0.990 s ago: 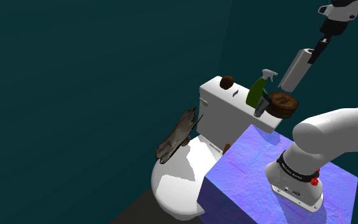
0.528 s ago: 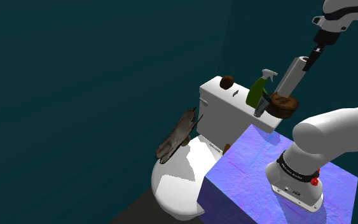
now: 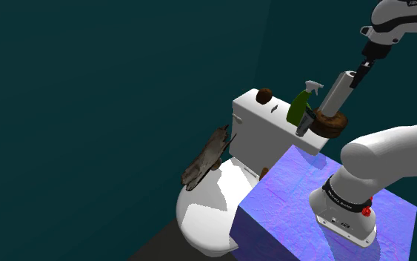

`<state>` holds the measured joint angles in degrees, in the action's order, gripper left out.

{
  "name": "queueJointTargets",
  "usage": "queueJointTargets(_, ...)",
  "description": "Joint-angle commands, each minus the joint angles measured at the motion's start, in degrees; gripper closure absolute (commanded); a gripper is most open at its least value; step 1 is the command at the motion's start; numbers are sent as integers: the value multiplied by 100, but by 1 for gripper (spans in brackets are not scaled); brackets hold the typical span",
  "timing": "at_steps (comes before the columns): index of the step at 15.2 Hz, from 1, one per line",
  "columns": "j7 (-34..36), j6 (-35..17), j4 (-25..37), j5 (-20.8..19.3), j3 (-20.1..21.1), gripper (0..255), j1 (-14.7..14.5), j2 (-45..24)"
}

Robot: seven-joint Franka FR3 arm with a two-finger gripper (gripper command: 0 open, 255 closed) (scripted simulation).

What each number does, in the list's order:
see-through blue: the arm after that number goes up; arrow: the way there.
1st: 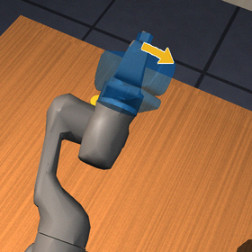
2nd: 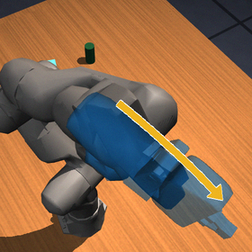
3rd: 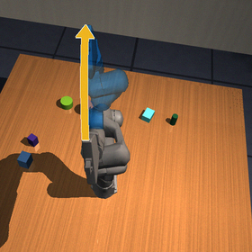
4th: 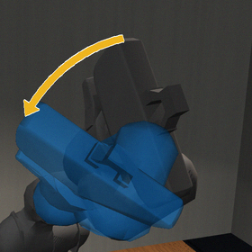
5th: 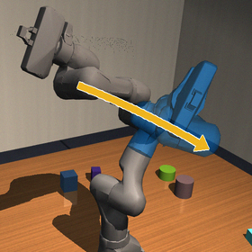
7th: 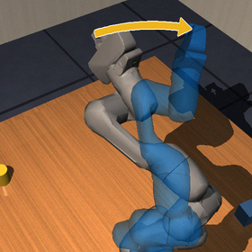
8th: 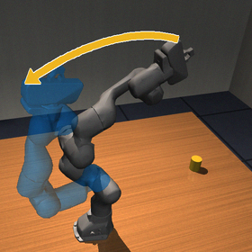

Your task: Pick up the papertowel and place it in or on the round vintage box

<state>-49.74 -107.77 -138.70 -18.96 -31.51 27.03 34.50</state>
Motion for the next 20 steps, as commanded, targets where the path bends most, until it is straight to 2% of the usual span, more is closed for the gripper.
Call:
queueJointTargets(1, 1, -5, -2, 0, -1, 255, 0, -1)
queueJointTargets(3, 1, -5, -2, 0, -1, 255, 0, -1)
queueJointTargets(4, 1, -5, -3, 0, -1, 0, 0, -1)
queueJointTargets(9, 0, -5, -2, 0, -1, 0, 0, -1)
queueJointTargets(13, -29, 727, 659, 134, 194, 0, -46, 64)
queueJointTargets(20, -29, 727, 659, 134, 194, 0, -46, 64)
